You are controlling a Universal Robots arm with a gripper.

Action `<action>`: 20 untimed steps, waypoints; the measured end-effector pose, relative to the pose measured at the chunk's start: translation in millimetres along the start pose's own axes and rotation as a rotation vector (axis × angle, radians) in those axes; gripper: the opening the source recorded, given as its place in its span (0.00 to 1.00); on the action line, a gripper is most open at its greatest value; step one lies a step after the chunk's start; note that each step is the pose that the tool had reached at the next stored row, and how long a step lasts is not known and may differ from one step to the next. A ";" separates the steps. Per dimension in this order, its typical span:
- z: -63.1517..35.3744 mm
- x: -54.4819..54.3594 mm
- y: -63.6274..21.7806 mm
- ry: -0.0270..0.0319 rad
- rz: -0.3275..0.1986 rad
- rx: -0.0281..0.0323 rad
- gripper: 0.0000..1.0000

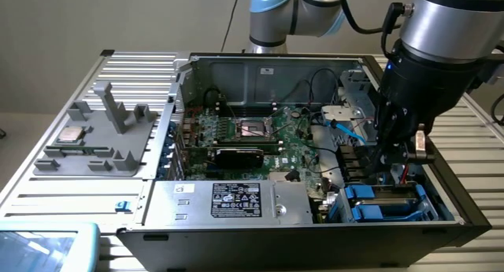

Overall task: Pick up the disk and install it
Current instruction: 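Insert the second disk wire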

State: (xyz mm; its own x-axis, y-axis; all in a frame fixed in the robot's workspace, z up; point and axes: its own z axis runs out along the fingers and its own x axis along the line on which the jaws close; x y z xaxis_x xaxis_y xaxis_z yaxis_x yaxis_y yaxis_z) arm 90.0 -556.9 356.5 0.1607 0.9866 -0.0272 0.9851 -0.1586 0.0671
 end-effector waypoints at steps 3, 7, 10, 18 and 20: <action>0.1 -3.2 0.6 0.0082 0.000 0.0184 0.16; 0.2 -5.7 2.1 0.0074 0.001 0.0253 0.16; 0.6 -6.9 7.1 0.0063 0.000 0.0322 0.16; 2.3 -11.3 24.7 -0.0017 -0.001 0.0821 0.16; 3.0 -11.9 30.1 -0.0043 -0.002 0.0980 0.16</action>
State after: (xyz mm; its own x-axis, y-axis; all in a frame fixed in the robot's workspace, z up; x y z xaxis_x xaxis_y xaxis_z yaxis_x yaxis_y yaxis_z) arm 117.9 -573.6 355.9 0.1591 0.9868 -0.0315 0.9866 -0.1601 -0.0308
